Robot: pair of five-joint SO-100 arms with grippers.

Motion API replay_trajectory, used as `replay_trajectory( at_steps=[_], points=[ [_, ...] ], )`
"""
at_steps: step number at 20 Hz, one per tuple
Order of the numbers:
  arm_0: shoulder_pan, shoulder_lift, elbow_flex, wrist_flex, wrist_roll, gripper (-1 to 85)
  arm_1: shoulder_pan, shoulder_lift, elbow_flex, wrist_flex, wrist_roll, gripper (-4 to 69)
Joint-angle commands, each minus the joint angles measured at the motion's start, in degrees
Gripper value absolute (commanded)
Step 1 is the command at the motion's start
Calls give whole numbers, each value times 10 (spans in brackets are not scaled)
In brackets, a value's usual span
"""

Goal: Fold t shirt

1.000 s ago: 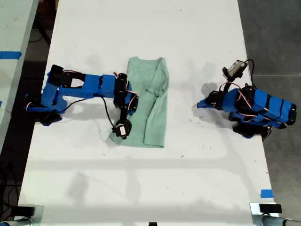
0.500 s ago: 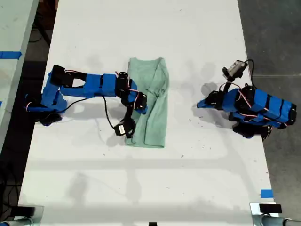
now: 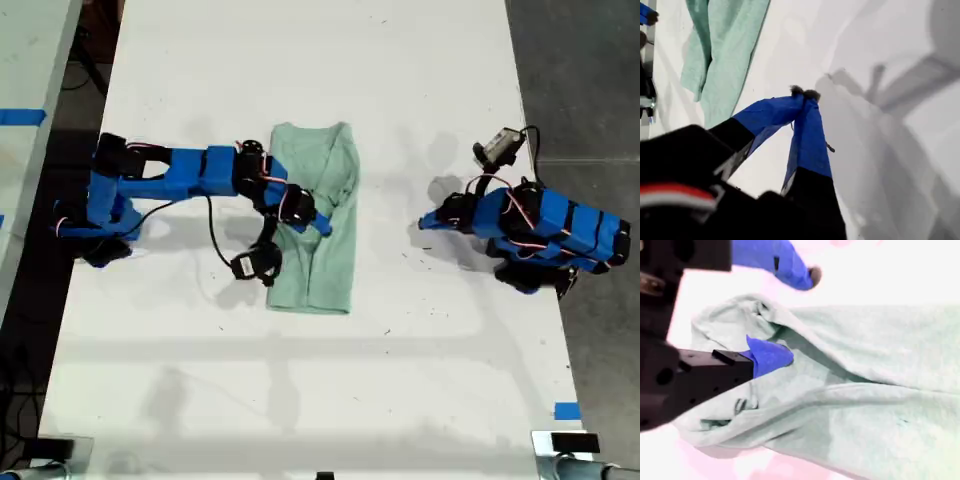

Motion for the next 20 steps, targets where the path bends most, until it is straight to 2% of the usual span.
replay_trajectory(
  at_steps=[1, 3, 6, 8, 11, 13, 15, 17, 20],
  points=[
    [-29, 200, 38, 9, 15, -1, 4, 9, 33, 2, 4, -9],
    [-51, 385, 174, -40, 17, -1, 4, 9, 33, 2, 4, -9],
    [-111, 787, 601, -247, 20, -1, 4, 9, 33, 2, 4, -9],
    [-134, 934, 769, -261, 11, -1, 4, 9, 33, 2, 4, -9],
    [-110, 1073, 997, -329, -23, -1, 4, 9, 33, 2, 6, -9],
    [-115, 1209, 1131, -327, -31, -1, 4, 9, 33, 2, 7, -9],
    [-138, 1316, 1192, -259, -25, -1, 4, 9, 33, 2, 7, -9],
    [-156, 1309, 1217, -258, 4, -1, 4, 9, 33, 3, 7, -9],
    [-136, 1310, 1221, -258, 15, -1, 5, 9, 33, 3, 6, -9]
  ],
)
